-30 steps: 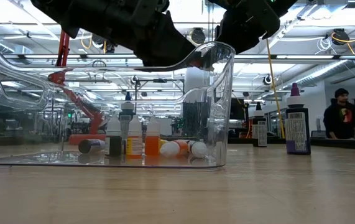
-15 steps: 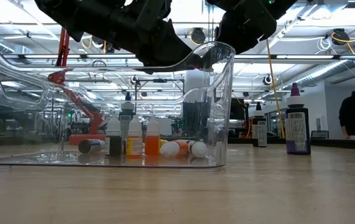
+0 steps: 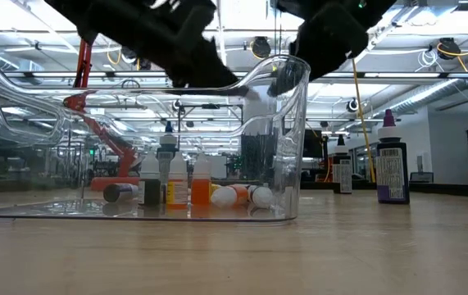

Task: Pick & Place food coloring
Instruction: Put the small black food coloring into the bin

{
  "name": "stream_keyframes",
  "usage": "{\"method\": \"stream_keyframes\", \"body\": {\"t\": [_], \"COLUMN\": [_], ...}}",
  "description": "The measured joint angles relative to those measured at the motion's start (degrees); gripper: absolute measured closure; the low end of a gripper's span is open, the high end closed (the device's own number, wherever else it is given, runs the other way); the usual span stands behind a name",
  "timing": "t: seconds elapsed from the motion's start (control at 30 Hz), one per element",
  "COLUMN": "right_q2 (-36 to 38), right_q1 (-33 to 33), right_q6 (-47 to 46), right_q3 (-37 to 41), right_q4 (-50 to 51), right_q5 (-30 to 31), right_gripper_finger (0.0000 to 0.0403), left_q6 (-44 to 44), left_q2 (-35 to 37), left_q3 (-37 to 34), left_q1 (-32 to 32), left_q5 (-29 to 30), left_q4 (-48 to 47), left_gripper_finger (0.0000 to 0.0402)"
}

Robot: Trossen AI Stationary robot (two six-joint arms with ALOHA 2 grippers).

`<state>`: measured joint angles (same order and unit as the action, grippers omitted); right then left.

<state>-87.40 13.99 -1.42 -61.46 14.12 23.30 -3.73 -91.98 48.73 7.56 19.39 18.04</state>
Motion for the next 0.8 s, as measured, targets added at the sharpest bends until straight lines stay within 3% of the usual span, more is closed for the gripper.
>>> {"method": "stream_keyframes", "body": {"t": [0.13,0.3,0.43,0.53,0.67,0.8], "right_q2": [2.1,3.67,3.77,3.7,3.68,3.7], "right_q1": [-0.04,-1.04,-1.78,-2.59,-4.95,-7.47], "right_q6": [-3.38,-4.14,2.66,10.09,12.88,10.4], "right_q3": [0.01,0.15,2.88,5.96,11.45,12.36], "right_q4": [5.13,4.72,-9.17,-24.53,-44.12,-47.22], "right_q5": [6.0,11.03,11.03,8.01,-3.78,-8.9], "right_gripper_finger": [0.0204,0.0209,0.0221,0.0229,0.0235,0.0241], "left_q6": [1.36,6.64,6.84,6.39,6.21,6.19], "left_q2": [2.65,3.39,-0.16,0.26,-0.28,-0.34], "left_q3": [-4.96,-18.56,-28.05,-28.7,-26.84,-26.28], "left_q1": [-0.06,-1.28,-3.41,-4.08,-4.04,-3.62], "left_q5": [-0.74,-11.03,-15.28,-16.36,-17.97,-18.5], "left_q4": [6.19,43.9,70.77,71.59,70.78,68.6], "left_gripper_finger": [0.0341,0.0341,0.0341,0.0341,0.0341,0.0342]}}
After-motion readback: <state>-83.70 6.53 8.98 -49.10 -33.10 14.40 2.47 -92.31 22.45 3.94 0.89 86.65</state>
